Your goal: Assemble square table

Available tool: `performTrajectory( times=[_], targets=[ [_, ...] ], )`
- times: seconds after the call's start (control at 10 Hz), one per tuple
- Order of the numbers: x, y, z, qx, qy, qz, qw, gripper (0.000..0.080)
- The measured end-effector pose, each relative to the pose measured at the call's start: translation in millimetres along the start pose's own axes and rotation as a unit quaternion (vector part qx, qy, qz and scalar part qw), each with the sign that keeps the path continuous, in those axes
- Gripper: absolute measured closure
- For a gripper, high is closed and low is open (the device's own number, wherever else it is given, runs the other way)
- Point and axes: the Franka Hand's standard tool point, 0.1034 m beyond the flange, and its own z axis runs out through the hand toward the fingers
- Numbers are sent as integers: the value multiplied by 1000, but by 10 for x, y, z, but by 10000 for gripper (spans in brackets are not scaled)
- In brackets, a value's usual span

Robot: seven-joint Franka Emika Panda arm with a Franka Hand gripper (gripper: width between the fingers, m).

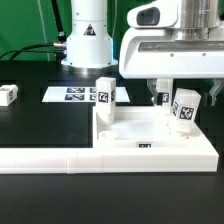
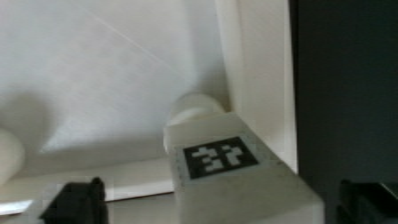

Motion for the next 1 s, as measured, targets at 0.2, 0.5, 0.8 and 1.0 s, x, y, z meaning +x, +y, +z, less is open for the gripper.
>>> performTrajectory(
  times=[0.2, 0.5, 0.8, 1.0],
  targets=[
    [0, 1, 4, 0, 1, -53, 999, 163],
    [2, 10, 5, 0, 1, -59, 998, 511],
    [4, 18, 5, 1, 1, -43, 999, 507],
    [4, 14, 10, 1, 4, -15, 1000, 507]
  ],
)
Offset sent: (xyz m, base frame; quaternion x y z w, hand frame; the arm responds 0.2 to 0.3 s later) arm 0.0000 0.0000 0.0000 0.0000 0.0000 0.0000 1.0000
